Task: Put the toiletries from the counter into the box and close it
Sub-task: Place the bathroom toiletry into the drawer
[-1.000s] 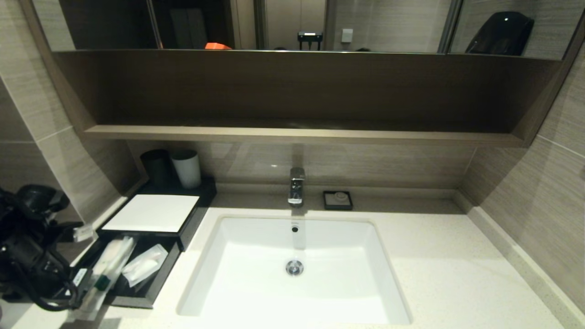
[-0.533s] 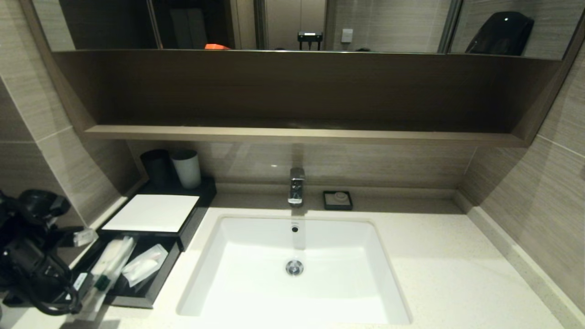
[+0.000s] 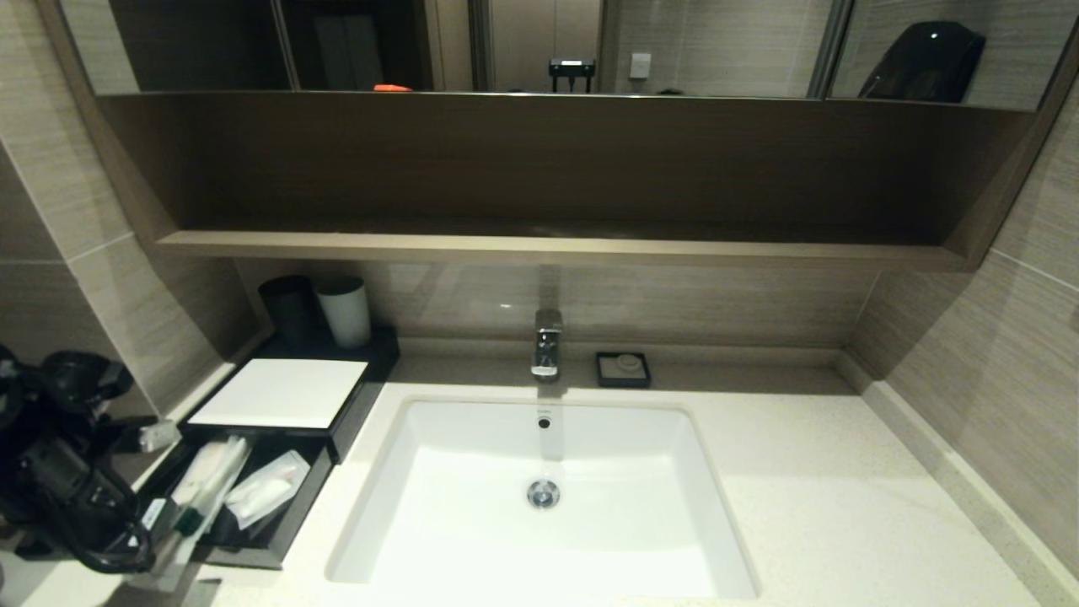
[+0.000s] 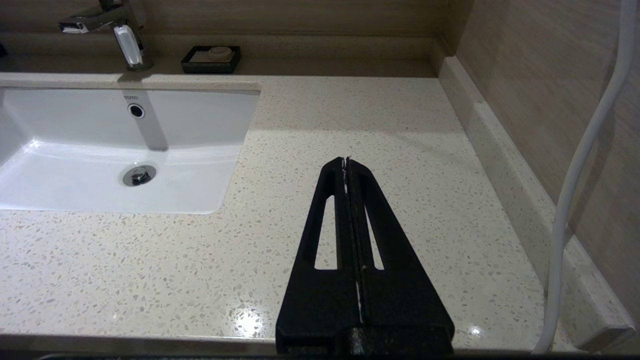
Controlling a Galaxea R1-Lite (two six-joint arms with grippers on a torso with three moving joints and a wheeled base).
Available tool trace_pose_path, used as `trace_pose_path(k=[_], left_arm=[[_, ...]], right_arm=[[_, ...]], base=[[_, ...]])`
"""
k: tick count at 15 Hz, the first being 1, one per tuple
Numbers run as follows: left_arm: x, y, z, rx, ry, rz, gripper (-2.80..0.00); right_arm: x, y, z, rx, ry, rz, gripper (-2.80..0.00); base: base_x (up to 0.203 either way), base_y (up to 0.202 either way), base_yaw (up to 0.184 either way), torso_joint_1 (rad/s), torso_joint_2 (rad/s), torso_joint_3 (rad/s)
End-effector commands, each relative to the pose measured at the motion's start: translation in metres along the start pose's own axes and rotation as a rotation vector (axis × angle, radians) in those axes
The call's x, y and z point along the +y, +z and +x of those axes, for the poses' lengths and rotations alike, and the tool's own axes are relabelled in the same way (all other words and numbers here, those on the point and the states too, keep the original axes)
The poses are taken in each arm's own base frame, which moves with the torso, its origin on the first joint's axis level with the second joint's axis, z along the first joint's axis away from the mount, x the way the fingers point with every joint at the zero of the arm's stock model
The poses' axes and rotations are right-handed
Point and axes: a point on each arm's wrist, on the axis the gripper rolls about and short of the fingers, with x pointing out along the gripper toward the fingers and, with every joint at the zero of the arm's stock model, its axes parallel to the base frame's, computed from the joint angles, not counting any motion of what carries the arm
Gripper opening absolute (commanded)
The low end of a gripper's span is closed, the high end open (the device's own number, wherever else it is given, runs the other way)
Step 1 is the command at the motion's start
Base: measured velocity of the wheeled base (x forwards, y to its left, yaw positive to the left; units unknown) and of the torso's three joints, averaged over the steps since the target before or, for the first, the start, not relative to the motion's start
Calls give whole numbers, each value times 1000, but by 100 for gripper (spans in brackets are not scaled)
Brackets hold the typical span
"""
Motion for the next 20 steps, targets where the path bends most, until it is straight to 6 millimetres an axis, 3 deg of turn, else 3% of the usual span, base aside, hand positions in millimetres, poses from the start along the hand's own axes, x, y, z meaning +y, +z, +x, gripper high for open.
trace_pose_path(k=[1, 20], left_arm=[[0, 2, 3, 12, -3, 1, -280], [6, 12, 17, 9, 5, -8, -280]], right_arm=[[0, 0, 0, 1, 0, -1, -280], [0, 0, 0, 1, 0, 0, -280]], base=[[0, 0, 0, 0, 0, 0], [0, 0, 0, 0, 0, 0]])
